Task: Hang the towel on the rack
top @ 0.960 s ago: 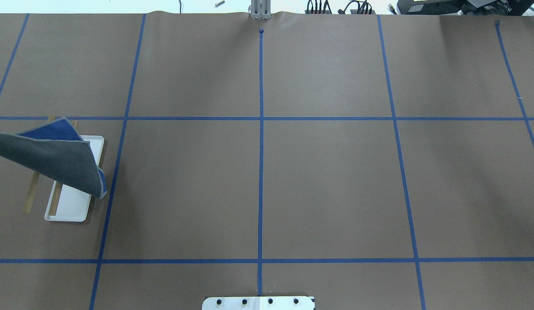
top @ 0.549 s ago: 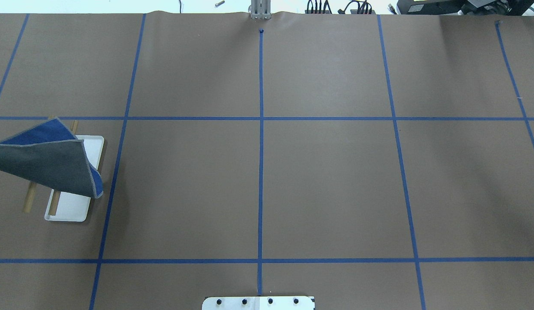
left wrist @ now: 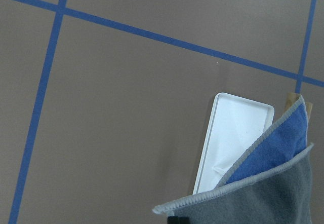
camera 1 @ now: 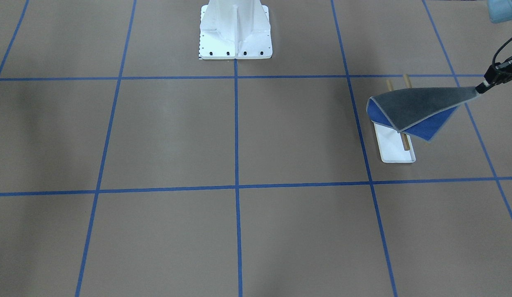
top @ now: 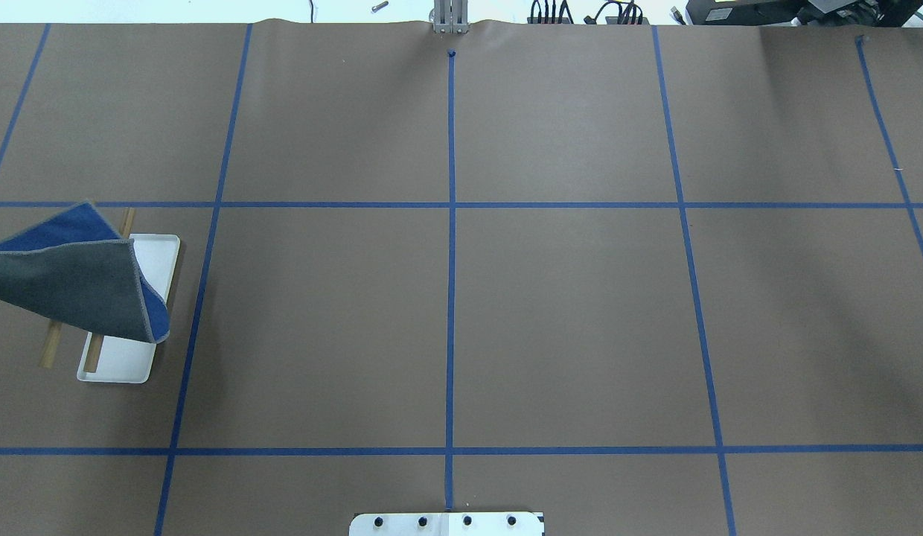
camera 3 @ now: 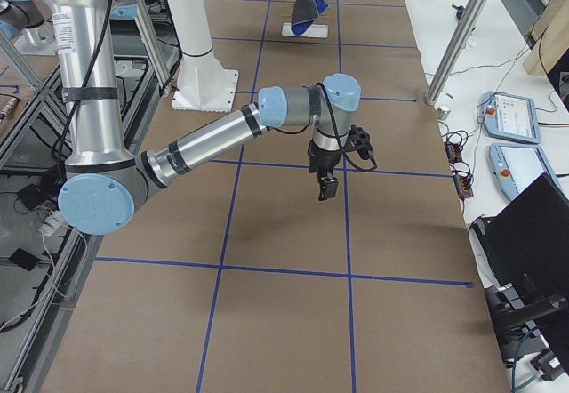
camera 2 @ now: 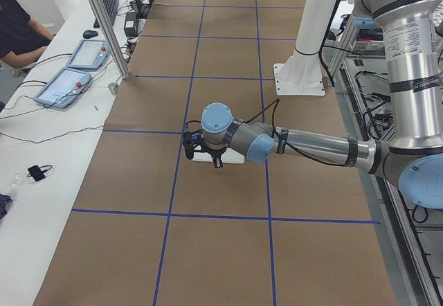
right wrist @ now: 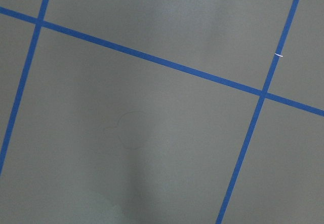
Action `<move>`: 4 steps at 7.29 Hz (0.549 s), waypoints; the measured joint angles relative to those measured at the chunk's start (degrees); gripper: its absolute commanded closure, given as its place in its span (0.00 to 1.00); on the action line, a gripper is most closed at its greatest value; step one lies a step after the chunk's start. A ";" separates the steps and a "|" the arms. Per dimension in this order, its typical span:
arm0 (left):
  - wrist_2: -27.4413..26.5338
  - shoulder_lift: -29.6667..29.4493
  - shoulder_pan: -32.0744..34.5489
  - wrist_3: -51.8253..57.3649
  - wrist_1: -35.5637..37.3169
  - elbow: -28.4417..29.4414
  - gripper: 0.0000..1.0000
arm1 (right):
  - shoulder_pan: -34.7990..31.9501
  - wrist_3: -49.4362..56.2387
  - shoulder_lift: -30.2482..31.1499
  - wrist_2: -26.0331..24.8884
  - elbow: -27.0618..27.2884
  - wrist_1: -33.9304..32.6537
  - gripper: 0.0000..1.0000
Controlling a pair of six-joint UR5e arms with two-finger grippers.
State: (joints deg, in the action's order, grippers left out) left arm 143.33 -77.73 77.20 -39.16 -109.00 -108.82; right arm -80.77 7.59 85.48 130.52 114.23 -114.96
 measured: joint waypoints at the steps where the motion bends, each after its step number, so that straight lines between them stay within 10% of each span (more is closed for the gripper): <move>1: -1.14 0.29 -0.05 0.39 -1.04 0.34 0.02 | 0.00 0.00 -0.08 0.00 -0.07 0.00 0.00; 4: -6.08 1.40 0.03 7.14 -6.03 3.92 0.02 | 0.00 -0.01 0.25 0.10 -0.96 -0.15 0.00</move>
State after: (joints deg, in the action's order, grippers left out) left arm 137.25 -76.33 77.23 -32.02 -115.03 -104.90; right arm -80.77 7.58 85.72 130.61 113.27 -115.11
